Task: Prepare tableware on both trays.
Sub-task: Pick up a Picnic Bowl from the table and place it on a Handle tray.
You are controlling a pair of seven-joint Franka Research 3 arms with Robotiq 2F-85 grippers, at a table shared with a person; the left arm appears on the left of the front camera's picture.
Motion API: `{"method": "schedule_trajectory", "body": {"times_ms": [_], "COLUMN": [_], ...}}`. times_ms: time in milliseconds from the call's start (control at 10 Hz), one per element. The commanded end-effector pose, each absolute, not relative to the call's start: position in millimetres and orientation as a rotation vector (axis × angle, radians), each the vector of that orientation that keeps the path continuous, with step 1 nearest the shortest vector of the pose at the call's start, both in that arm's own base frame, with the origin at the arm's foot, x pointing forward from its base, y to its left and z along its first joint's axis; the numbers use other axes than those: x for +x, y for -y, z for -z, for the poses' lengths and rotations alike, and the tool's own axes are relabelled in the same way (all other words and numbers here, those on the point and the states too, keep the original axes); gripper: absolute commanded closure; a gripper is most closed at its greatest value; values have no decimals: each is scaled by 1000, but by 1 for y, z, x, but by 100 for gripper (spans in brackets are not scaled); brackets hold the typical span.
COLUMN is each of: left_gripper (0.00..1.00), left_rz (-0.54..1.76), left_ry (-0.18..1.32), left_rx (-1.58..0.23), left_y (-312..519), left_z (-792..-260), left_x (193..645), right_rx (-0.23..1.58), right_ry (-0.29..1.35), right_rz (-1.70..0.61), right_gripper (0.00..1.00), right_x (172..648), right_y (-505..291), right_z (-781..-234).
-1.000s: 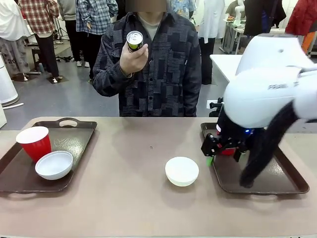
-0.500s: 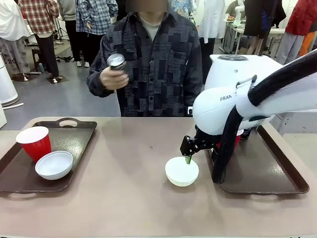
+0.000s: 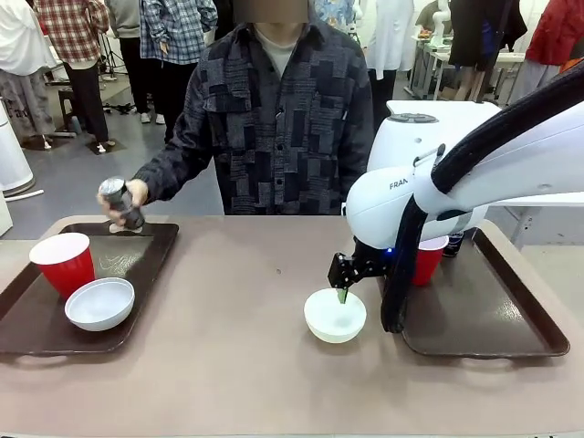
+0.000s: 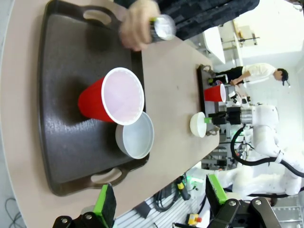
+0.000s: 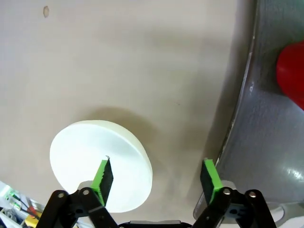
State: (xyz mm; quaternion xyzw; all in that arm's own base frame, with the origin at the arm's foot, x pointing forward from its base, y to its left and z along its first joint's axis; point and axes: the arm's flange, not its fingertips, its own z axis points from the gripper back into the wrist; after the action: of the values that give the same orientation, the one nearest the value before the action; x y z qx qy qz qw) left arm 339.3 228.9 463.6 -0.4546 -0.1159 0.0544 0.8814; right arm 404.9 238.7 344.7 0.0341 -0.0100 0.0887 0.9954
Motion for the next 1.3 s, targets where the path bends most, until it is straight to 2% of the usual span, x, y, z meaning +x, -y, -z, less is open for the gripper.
{"method": "schedule_trajectory", "body": {"times_ms": [0,100,200,300,900,1200], "left_gripper": [0,0,0,0,0,0], "left_rz": [-109,-109,-109,-109,-109,-109], "left_ry": [267,267,267,267,267,267], "left_rx": [-957,-957,-957,-957,-957,-957], "left_y": [-230,-230,-230,-230,-230,-230], "left_z": [-464,-464,-464,-464,-464,-464], "left_x": [339,339,339,339,339,339], "right_rx": [90,94,94,93,74,86], "right_ry": [14,6,-1,-4,-35,6], "right_rz": [-163,-162,-161,-162,-167,-199], "right_gripper": [59,100,64,100,100,100], "right_x": [412,412,413,412,410,393], "right_y": [-243,-241,-241,-240,-243,-241], "right_z": [-341,-339,-337,-338,-342,-383]}}
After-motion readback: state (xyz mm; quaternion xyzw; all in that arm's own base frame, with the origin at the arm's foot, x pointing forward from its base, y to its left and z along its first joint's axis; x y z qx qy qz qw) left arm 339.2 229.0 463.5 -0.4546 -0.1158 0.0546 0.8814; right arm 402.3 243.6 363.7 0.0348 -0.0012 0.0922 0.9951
